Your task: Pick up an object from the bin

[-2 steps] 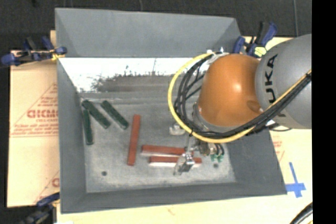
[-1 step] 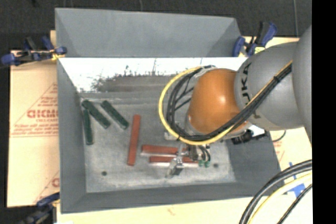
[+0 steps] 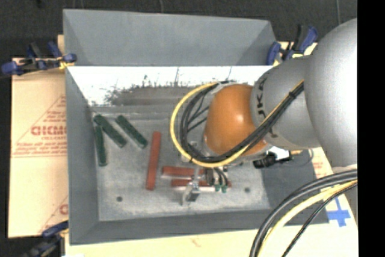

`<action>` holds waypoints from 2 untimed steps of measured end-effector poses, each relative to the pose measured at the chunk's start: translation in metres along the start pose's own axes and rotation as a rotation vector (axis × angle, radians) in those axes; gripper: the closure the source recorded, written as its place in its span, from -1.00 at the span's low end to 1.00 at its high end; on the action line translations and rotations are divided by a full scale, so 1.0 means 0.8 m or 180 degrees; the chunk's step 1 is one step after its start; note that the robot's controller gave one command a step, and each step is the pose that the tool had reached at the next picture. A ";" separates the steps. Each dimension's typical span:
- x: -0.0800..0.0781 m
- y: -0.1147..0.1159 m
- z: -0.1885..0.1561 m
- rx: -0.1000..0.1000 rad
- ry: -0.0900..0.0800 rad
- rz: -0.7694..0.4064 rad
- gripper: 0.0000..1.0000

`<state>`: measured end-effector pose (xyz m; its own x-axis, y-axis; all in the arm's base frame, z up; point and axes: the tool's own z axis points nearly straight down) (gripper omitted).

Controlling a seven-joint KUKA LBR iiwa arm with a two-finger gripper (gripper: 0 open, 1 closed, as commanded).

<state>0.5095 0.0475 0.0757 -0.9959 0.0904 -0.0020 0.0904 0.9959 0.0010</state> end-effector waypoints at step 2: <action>0.006 -0.006 -0.039 0.0002 -0.0011 0.0406 -1.00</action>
Offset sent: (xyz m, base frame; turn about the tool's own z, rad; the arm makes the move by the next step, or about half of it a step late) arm 0.0000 0.0000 0.0000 0.0000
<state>0.5038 0.0431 0.1071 -0.9763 0.2164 -0.0055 0.2164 0.9763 0.0007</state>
